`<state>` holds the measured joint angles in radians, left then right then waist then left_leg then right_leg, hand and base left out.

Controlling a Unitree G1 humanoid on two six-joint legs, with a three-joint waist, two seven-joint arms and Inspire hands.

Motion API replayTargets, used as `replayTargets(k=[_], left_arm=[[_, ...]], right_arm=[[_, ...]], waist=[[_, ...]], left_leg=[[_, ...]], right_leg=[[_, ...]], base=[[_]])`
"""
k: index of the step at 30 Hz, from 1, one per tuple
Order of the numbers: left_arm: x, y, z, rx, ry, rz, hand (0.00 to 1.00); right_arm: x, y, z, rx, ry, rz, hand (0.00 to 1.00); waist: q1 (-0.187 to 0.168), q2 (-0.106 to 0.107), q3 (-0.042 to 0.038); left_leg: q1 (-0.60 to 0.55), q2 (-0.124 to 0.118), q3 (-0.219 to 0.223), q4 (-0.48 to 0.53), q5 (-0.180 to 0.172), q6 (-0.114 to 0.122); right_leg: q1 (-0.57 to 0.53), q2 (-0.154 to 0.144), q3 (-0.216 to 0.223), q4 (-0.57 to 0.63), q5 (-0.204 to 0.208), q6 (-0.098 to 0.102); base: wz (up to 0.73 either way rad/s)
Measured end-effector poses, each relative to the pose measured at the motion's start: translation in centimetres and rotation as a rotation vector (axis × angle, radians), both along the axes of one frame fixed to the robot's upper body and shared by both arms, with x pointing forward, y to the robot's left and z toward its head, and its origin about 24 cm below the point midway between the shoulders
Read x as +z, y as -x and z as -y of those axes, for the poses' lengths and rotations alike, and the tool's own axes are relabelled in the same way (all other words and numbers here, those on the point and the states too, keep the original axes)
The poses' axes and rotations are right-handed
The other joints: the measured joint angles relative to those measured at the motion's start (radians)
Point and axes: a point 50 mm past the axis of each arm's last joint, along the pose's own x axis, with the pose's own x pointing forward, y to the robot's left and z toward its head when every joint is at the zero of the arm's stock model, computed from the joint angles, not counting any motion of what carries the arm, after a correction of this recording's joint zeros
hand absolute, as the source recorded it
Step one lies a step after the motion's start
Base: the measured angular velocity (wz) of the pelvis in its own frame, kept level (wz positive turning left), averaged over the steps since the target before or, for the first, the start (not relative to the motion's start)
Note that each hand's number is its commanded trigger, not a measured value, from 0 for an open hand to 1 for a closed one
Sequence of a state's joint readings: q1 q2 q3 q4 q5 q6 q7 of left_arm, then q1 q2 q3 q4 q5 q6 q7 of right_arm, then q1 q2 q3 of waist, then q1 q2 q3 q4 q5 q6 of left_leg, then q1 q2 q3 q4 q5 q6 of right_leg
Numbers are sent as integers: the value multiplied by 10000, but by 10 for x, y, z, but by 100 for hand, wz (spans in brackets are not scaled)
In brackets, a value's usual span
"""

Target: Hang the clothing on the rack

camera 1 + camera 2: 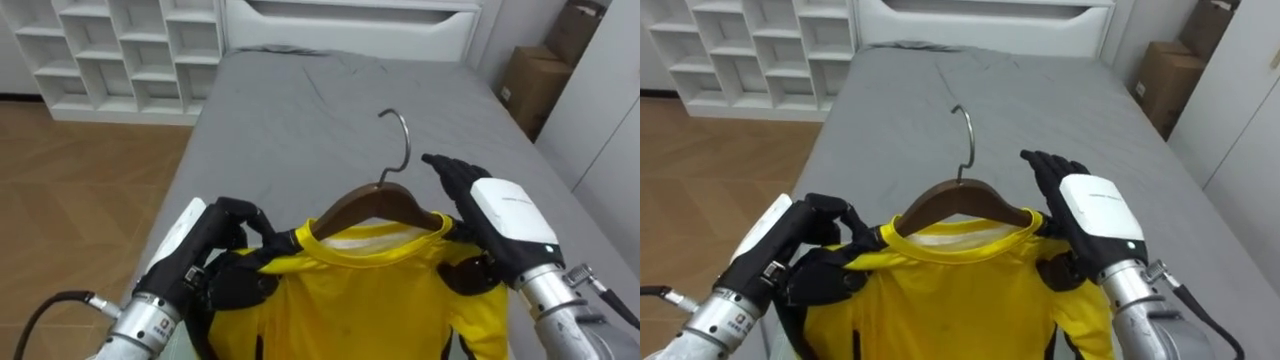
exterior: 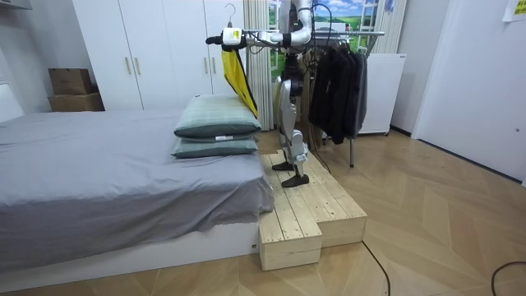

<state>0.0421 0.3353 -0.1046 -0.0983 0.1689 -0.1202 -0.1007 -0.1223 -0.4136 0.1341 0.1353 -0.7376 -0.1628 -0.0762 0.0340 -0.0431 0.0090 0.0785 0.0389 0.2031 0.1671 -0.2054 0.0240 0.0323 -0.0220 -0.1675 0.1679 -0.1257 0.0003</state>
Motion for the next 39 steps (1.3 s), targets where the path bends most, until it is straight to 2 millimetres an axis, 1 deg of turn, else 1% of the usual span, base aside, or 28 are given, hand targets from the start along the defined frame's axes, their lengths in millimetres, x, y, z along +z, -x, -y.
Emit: replayTargets(k=[4,9,11,14,17,25,29,39], left_arm=[[0,0,0,-6,-17,10,100],[1,0,-2,-31,-133,35,100],[1,0,-3,-51,-188,23,100],[2,0,-4,-114,-320,-13,100],[1,0,-4,-204,-388,-64,100],[0,1,-3,-364,-670,-118,100],[0,1,-2,-371,-857,-86,100],[1,1,-2,-385,-951,-39,100]], right_arm=[[-1,-1,0,-20,67,-23,0],[-2,-1,-2,65,226,0,0],[-3,-2,-3,121,224,-40,0],[-5,-3,-5,187,245,-156,0],[-9,-4,-5,156,221,-347,0],[-22,-4,2,-129,149,-914,0],[-30,-3,5,-289,-102,-1301,0],[-33,-3,5,-337,-324,-1471,0]], waist=[[-18,-5,2],[40,-22,12],[40,-48,28],[37,-132,79],[28,-148,93],[21,-140,96],[27,-132,92],[31,-114,81]], left_leg=[[-37,-9,-112,3,1,0],[-4,-3,-123,8,2,0],[12,-3,-124,9,2,1],[9,-16,-123,12,4,1],[4,-21,-126,17,3,1],[-25,-4,-189,47,3,1],[-36,-9,-187,44,3,1],[-27,-8,-186,52,3,1]], right_leg=[[1,-9,-37,-3,-1,1],[27,-2,-38,-1,-2,2],[42,-3,-40,2,-3,3],[43,-13,-55,0,-10,15],[47,-22,-91,-1,-13,19],[88,-20,-145,-5,-12,19],[84,-38,-251,-4,-13,20],[94,-40,-277,0,-13,20]], base=[[7],[1],[0],[0],[0],[1],[0],[0]])
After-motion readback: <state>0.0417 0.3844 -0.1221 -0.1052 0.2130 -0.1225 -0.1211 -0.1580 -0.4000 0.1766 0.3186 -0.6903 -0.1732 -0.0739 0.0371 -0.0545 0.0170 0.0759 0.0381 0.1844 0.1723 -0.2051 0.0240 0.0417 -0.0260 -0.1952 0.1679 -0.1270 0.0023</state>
